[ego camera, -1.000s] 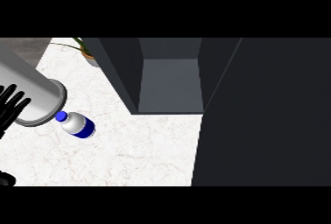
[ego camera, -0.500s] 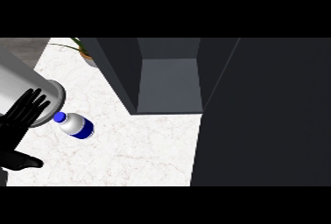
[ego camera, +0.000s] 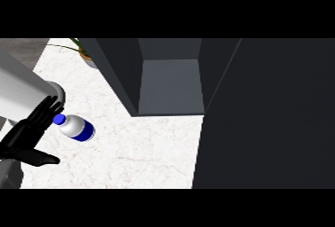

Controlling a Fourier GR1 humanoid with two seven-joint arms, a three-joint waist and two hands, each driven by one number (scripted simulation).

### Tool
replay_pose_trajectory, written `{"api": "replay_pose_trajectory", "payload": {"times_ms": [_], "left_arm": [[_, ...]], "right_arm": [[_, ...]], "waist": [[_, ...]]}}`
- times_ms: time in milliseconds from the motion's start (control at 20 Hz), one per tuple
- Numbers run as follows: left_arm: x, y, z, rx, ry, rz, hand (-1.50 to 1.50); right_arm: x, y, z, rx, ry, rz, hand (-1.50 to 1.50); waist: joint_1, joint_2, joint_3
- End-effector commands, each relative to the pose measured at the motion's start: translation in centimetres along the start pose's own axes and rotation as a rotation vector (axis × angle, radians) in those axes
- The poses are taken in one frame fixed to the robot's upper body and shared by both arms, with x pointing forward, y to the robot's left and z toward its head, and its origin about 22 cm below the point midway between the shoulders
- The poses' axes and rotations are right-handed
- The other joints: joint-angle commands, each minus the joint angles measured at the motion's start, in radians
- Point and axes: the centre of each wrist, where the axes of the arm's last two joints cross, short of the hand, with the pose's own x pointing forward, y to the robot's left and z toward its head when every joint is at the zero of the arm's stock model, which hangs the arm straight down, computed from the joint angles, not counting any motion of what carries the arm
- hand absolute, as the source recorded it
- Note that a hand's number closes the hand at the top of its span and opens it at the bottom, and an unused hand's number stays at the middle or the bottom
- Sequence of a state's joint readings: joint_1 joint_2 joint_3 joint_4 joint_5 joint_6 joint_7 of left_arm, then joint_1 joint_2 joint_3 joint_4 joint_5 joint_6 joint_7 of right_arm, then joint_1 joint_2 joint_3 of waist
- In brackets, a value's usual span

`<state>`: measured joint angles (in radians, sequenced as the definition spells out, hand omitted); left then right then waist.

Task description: Pick up the bottled water, place it into the cabinet and close the cabinet

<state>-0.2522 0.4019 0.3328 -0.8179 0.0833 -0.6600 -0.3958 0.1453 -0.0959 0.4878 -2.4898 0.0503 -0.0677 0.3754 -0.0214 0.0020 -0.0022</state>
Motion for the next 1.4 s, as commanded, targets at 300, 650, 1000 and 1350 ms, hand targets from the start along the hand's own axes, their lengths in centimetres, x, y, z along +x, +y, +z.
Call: {"api": "replay_pose_trajectory", "payload": {"times_ms": [300,650,1000,1350], "left_arm": [[-5.4,-1.2,0.4,0.012,0.005,0.039,-1.5],[-6.4,-1.4,0.6,0.029,-0.036,0.04,-1.5],[-7.4,-2.8,-0.2,0.085,-0.097,0.087,-1.5],[-6.3,-3.6,-3.1,0.086,-0.125,0.135,1.5]], "right_arm": [[2.7,-0.1,1.4,-0.028,-0.047,0.058,-1.5],[1.9,-0.1,1.6,-0.023,-0.04,0.048,-1.5],[0.7,-0.4,0.9,-0.013,-0.046,0.07,-1.5],[1.0,-0.8,1.6,-0.005,-0.048,0.061,-1.5]], "waist": [[-0.011,0.003,-0.002],[-0.015,0.004,-0.002],[-0.02,0.009,-0.003],[-0.033,0.009,-0.002]]}}
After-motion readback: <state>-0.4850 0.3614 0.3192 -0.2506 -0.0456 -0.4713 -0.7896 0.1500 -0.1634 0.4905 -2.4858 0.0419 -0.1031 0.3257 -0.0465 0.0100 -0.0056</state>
